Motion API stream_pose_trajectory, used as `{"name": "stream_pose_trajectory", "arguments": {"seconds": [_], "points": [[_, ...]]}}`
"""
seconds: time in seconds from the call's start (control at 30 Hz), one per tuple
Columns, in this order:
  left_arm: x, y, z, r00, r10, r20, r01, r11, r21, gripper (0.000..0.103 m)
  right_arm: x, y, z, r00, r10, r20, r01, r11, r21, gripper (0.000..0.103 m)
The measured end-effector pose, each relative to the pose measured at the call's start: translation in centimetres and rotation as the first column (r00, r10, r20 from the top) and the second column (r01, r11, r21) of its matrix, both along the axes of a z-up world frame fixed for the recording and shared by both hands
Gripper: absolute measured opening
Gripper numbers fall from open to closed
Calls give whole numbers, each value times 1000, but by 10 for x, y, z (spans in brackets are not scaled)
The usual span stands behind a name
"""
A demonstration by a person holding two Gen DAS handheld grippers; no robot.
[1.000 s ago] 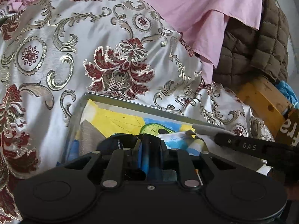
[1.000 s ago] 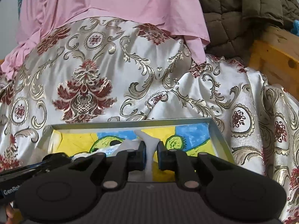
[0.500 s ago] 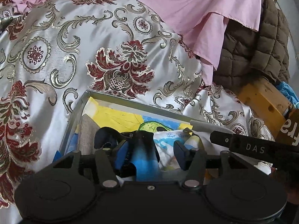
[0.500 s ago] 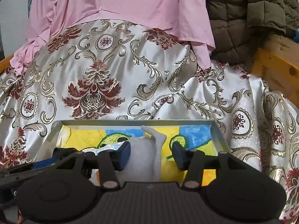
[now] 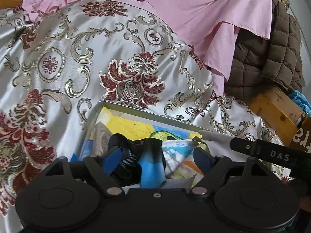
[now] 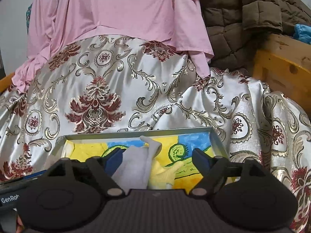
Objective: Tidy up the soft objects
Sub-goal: 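Open both tools to release the cloths into the tray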
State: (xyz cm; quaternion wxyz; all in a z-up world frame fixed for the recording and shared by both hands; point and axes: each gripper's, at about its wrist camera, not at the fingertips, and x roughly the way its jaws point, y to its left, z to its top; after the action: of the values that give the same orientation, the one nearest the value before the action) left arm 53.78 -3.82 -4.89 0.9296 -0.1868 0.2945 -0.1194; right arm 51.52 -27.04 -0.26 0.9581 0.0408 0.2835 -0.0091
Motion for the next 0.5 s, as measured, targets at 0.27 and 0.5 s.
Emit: {"name": "stream_pose_trajectory", "arguments": {"seconds": [0.27,0.5], "points": [[-19,12,15,998,68,-4,-68,998,16,93,-24,-1,15,999,12,44,-11,1000,-6,95],[-54,17,38,990,138,11,-139,988,68,98,-64,-1,38,995,14,95,-13,1000,-13,100]]}}
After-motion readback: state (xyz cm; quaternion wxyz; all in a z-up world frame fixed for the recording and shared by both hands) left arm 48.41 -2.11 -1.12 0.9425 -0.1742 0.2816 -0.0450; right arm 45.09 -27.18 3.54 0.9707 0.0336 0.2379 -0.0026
